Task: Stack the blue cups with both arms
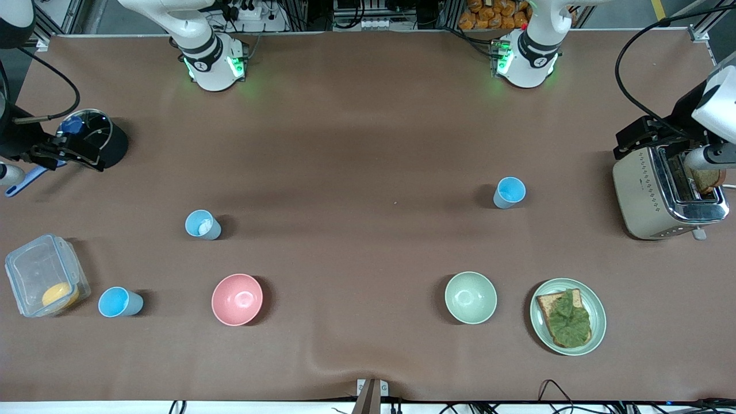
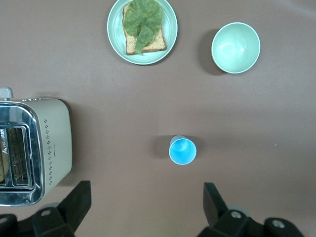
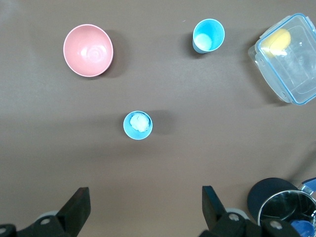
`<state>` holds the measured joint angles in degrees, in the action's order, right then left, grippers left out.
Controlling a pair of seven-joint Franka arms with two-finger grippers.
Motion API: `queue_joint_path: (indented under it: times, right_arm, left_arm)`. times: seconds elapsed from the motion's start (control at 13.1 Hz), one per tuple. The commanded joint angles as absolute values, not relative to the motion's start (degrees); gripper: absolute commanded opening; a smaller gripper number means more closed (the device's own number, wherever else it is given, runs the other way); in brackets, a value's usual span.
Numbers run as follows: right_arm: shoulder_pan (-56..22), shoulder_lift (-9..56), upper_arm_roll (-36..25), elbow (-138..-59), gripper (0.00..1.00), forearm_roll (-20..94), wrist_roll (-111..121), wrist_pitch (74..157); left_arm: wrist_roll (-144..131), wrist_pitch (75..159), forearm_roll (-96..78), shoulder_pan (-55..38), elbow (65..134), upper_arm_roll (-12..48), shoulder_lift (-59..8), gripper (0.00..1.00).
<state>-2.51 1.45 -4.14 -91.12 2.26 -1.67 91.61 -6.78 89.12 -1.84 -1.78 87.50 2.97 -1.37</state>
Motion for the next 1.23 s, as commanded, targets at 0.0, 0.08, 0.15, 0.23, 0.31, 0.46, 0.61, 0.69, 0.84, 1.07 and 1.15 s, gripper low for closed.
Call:
queue_joint_path:
  times: [0.0,0.08,0.15,0.23,0.31,0.46,0.61,0.69,0.84,1.07,1.15]
  right_arm:
    - [-1.7,2.1,-3.2,-89.7,1.00,1.3,-2.6,90.9]
    - [-1.8,2.1,-3.2,-89.7,1.00,1.3,-2.6,90.9]
    - [-1.8,2.1,-3.2,-89.7,1.00,1.3,-2.6,90.8]
    - [-1.8,2.1,-3.2,-89.7,1.00,1.3,-2.6,90.8]
    - [-1.8,2.1,-3.2,-89.7,1.00,1.3,-2.6,90.8]
    - [-1.8,2.1,-3.2,-89.8,1.00,1.4,-2.6,90.5]
    - [-1.8,2.1,-3.2,-89.8,1.00,1.4,-2.7,90.4]
    - [-1.7,2.1,-3.2,-89.8,1.00,1.4,-2.7,90.4]
    - [-1.5,2.3,-3.2,-89.8,1.00,1.4,-2.9,90.4]
    - [-1.3,3.0,-3.2,-89.6,1.00,1.5,-2.6,90.4]
    - [-1.4,3.2,-3.2,-89.6,1.00,1.5,-2.5,90.4]
  left_arm:
    - [-6.4,88.2,-0.5,-1.5,88.4,3.4,0.4,1.00]
    - [-6.3,88.2,-0.5,-1.5,88.0,3.3,0.3,1.00]
    - [-6.5,88.2,-0.4,-1.5,88.2,3.4,0.4,1.00]
    - [-6.5,88.2,-0.4,-1.5,88.1,3.4,0.3,1.00]
    - [-6.5,88.3,-0.5,-1.5,88.0,3.4,0.2,1.00]
    - [-6.4,88.3,-0.5,-1.5,88.0,3.3,0.2,1.00]
    - [-6.5,88.4,-0.4,-1.6,88.1,3.3,0.2,1.00]
    - [-6.5,88.3,-0.4,-1.5,88.2,3.3,-0.1,1.00]
    - [-6.2,88.4,-0.4,-1.4,88.1,3.2,-0.2,1.00]
    - [-6.2,88.4,-0.4,-1.4,88.2,3.2,-0.2,1.00]
    - [-6.2,88.3,-0.4,-1.5,88.2,3.2,-0.2,1.00]
